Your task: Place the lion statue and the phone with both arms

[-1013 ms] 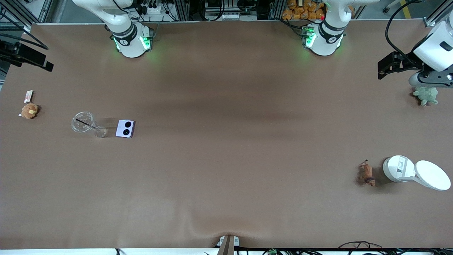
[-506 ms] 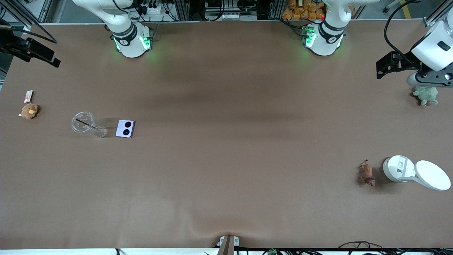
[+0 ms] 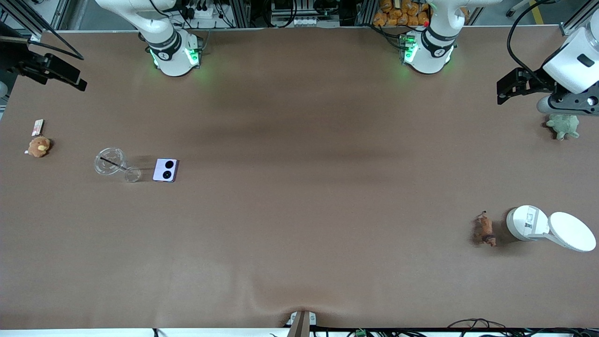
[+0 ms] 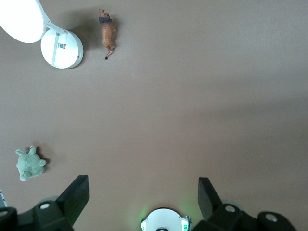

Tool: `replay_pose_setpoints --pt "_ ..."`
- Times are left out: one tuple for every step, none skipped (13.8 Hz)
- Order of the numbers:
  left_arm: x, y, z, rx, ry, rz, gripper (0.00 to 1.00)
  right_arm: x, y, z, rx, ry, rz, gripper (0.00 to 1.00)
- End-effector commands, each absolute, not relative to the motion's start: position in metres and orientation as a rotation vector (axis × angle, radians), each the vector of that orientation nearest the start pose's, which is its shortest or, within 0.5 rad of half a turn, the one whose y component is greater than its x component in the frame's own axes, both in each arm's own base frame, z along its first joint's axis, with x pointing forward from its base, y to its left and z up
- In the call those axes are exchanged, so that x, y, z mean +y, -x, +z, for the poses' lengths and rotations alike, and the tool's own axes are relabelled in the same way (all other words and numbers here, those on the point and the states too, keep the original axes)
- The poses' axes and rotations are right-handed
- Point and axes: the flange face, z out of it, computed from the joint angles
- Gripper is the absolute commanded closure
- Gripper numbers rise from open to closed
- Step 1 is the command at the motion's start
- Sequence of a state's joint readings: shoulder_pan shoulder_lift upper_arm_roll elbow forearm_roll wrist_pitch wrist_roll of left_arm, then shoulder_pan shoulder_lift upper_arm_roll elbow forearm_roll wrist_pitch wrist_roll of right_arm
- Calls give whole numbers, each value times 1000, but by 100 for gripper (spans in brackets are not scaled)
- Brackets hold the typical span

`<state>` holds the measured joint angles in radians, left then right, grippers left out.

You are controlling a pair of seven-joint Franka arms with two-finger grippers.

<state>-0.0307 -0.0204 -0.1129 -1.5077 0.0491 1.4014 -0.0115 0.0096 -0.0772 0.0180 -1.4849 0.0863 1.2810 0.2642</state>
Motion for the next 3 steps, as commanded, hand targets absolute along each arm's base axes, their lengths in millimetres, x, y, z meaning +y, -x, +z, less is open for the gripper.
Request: replay_pose_setpoints --pt "-67 -521 657 161 3082 129 0 26 -494 682 322 3070 196 0" --pt "-67 -521 657 165 3082 129 0 25 -496 679 301 3082 200 0" --pt "-67 -520 658 163 3082 127 0 24 -496 678 266 3102 204 0"
